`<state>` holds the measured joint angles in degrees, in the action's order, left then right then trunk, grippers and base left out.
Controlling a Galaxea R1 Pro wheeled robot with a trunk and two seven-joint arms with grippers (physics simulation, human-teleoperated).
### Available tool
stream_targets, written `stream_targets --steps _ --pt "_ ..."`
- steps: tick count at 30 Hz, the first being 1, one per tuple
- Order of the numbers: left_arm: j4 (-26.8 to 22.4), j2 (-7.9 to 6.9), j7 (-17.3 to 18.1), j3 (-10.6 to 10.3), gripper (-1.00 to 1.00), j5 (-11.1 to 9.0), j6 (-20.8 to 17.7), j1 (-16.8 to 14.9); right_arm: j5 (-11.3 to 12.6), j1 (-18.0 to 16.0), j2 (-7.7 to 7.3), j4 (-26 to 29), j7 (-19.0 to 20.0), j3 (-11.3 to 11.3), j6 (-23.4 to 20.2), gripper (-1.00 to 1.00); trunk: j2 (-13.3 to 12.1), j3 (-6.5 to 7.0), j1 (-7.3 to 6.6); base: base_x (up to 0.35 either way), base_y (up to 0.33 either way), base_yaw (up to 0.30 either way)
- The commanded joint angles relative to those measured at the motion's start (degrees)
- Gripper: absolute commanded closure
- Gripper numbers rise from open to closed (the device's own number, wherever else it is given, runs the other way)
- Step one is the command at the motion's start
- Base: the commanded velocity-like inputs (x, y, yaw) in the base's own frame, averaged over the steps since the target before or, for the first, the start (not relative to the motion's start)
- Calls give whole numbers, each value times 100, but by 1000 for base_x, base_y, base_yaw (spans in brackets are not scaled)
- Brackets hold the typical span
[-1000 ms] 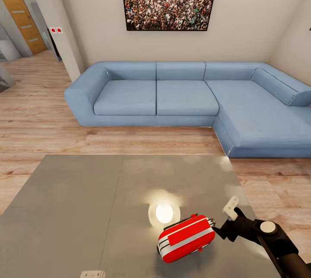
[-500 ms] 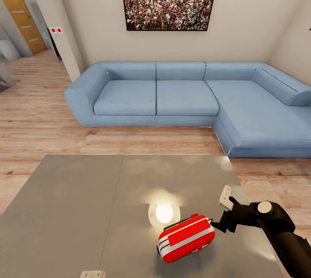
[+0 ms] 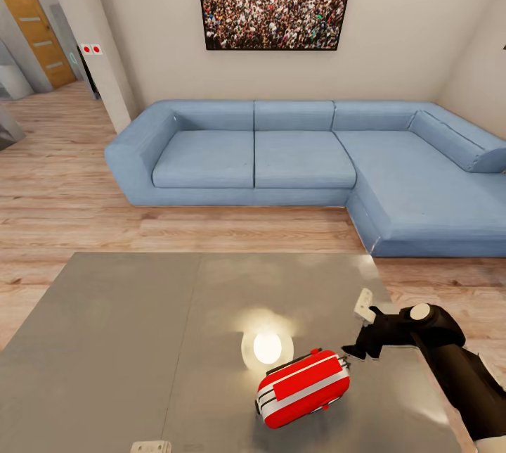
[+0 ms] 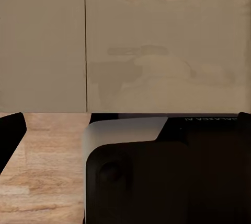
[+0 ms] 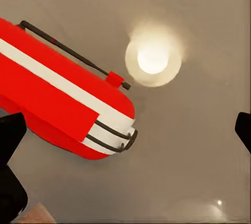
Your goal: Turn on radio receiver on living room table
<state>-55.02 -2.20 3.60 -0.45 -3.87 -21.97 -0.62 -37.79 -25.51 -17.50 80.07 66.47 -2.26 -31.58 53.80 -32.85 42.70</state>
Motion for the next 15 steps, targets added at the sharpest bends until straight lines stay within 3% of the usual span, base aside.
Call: stream_targets --steps 1,8,11,15 --pt "0 0 0 1 -100 -2 0 0 -25 -42 20 -69 13 -1 0 -100 0 0 0 0 0 0" --pt "3 -1 0 0 -100 -3 0 0 -487 -275 414 -479 65 -3 77 -100 0 0 0 0 0 0" --pt "7 -4 0 -2 -100 0 0 0 -859 -305 751 -582 165 -3 235 -100 0 0 0 0 0 0" --pt "8 -7 0 -5 -100 0 0 0 -948 -311 836 -602 388 -3 285 -100 0 0 0 0 0 0"
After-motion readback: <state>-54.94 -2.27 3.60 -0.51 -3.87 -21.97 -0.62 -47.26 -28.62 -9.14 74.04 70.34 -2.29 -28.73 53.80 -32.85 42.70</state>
